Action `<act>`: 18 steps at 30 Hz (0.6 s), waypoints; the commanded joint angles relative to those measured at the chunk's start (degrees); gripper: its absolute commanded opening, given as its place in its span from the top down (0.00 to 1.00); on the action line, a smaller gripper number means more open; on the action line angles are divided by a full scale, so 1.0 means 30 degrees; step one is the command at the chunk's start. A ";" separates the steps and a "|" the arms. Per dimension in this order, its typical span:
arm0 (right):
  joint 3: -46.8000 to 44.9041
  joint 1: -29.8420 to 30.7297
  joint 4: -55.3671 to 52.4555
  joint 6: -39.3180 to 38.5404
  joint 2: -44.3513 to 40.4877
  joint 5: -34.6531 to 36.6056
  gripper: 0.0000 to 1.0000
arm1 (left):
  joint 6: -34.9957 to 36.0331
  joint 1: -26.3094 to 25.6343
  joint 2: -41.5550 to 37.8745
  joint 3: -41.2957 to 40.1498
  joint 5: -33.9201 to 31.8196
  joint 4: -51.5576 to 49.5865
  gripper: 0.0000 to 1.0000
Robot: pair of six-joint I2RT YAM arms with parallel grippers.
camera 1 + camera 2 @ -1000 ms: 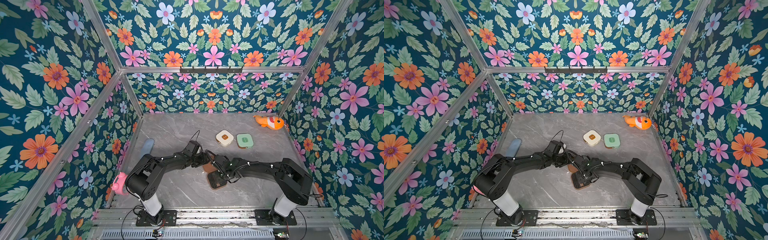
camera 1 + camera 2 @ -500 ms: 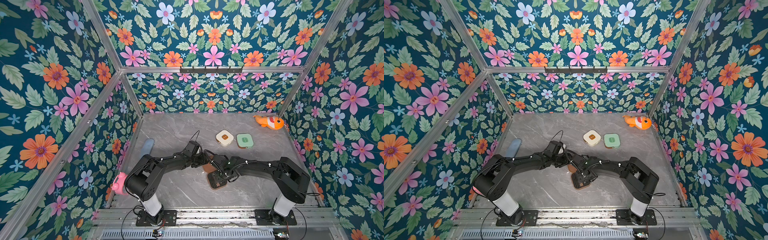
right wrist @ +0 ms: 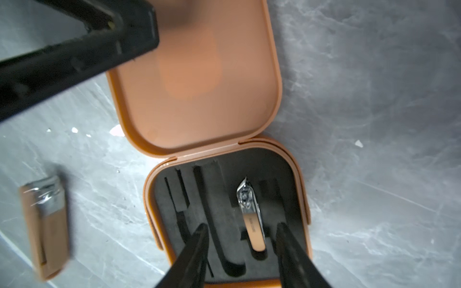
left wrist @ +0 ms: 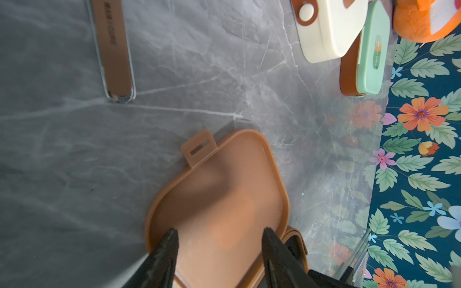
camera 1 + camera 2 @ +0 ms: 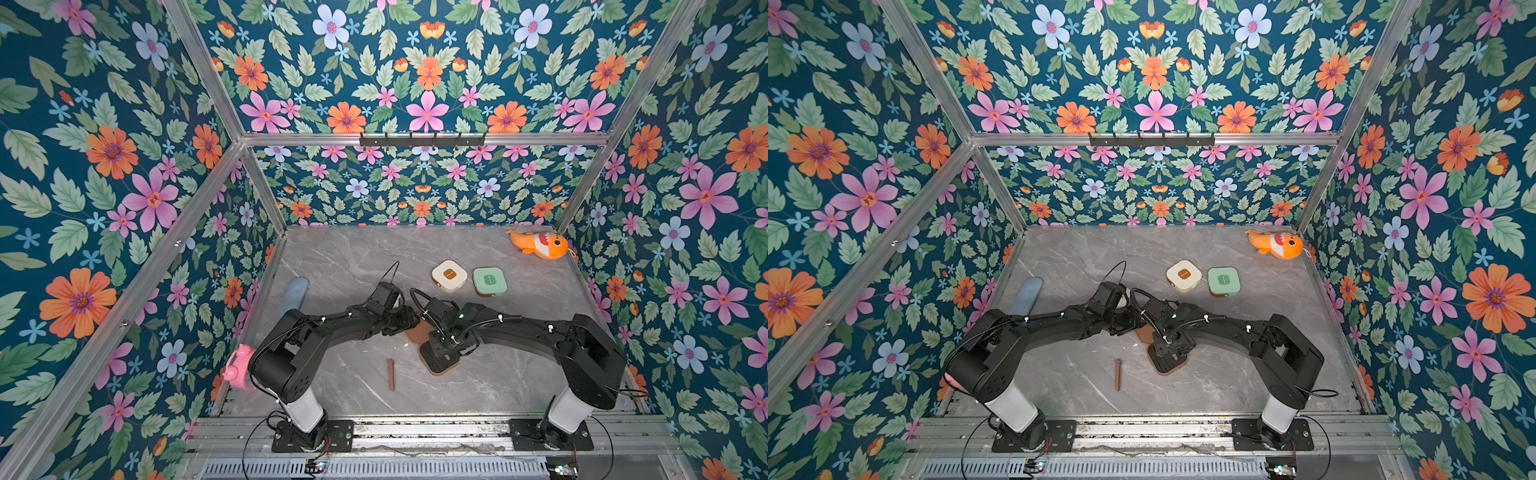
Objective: Organize nail clipper sets
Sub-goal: Place the nail clipper in the storage box.
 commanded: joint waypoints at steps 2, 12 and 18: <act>0.0009 -0.0110 -0.0502 0.0254 -0.0113 0.0308 0.57 | 0.0037 -0.0006 0.0130 -0.0053 -0.0142 -0.0926 0.43; -0.0146 -0.0483 0.0251 0.0052 -0.0156 -0.0512 0.79 | 0.0075 -0.0005 -0.0046 0.0032 -0.0120 -0.1042 0.43; -0.0345 -0.0491 0.0804 0.0043 0.0571 -0.0995 0.84 | 0.0181 -0.0009 -0.0185 0.0289 -0.0142 -0.1225 0.43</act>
